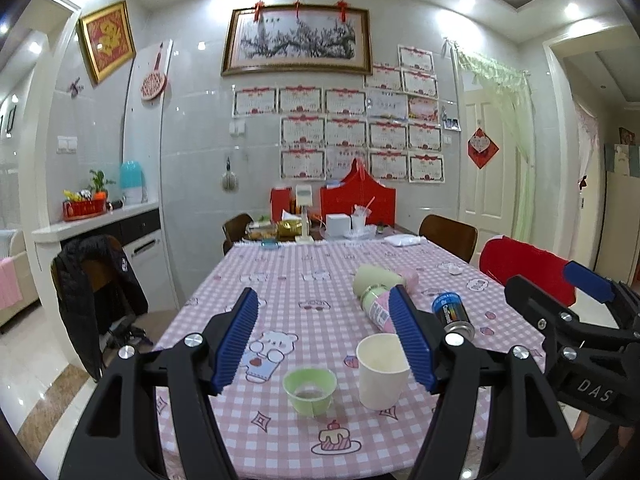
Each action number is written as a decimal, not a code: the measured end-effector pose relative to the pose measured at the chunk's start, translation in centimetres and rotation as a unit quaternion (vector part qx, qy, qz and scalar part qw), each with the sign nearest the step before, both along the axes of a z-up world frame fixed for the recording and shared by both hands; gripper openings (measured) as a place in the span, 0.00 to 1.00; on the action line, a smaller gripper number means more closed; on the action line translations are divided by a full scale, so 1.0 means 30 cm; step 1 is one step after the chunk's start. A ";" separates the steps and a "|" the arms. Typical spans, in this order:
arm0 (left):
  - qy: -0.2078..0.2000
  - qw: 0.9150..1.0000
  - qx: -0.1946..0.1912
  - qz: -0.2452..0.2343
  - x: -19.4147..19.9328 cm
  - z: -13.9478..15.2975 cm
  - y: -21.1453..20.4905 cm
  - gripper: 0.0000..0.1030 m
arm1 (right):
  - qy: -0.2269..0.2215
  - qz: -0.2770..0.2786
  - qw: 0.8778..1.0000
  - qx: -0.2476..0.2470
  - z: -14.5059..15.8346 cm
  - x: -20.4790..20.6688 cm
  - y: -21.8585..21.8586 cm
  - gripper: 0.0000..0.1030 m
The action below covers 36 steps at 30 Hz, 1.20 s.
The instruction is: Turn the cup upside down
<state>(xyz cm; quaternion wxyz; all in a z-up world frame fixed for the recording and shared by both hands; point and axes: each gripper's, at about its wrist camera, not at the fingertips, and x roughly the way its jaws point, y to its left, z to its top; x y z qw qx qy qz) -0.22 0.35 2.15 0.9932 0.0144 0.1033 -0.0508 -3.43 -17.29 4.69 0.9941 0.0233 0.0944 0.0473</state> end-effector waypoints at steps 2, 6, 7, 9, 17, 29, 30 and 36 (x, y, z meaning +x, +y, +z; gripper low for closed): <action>-0.007 1.000 0.004 0.001 -0.006 0.001 -0.008 0.66 | -0.007 -0.003 1.000 -0.001 -0.002 -0.006 -0.001 0.92; -0.017 1.000 0.009 0.004 -0.014 0.002 -0.014 0.66 | -0.012 -0.006 1.000 0.001 -0.006 -0.012 -0.008 0.92; -0.019 1.000 0.010 0.004 -0.020 0.003 -0.018 0.66 | -0.013 -0.006 1.000 0.002 -0.007 -0.014 -0.010 0.92; -0.022 1.000 0.012 0.006 -0.023 0.000 -0.017 0.66 | -0.013 -0.007 1.000 0.004 -0.010 -0.011 -0.012 0.92; -0.029 0.999 0.012 0.008 -0.028 -0.001 -0.020 0.66 | -0.013 -0.009 1.000 0.004 -0.017 -0.017 -0.015 0.92; -0.036 0.999 0.016 0.006 -0.038 0.004 -0.026 0.66 | -0.008 -0.009 1.000 0.011 -0.024 -0.020 -0.019 0.92; -0.036 0.999 0.016 0.006 -0.038 0.004 -0.025 0.66 | -0.008 -0.010 1.000 0.011 -0.026 -0.021 -0.021 0.92; -0.038 0.999 0.017 0.005 -0.040 0.005 -0.028 0.66 | -0.005 -0.007 1.000 0.014 -0.031 -0.021 -0.030 0.92</action>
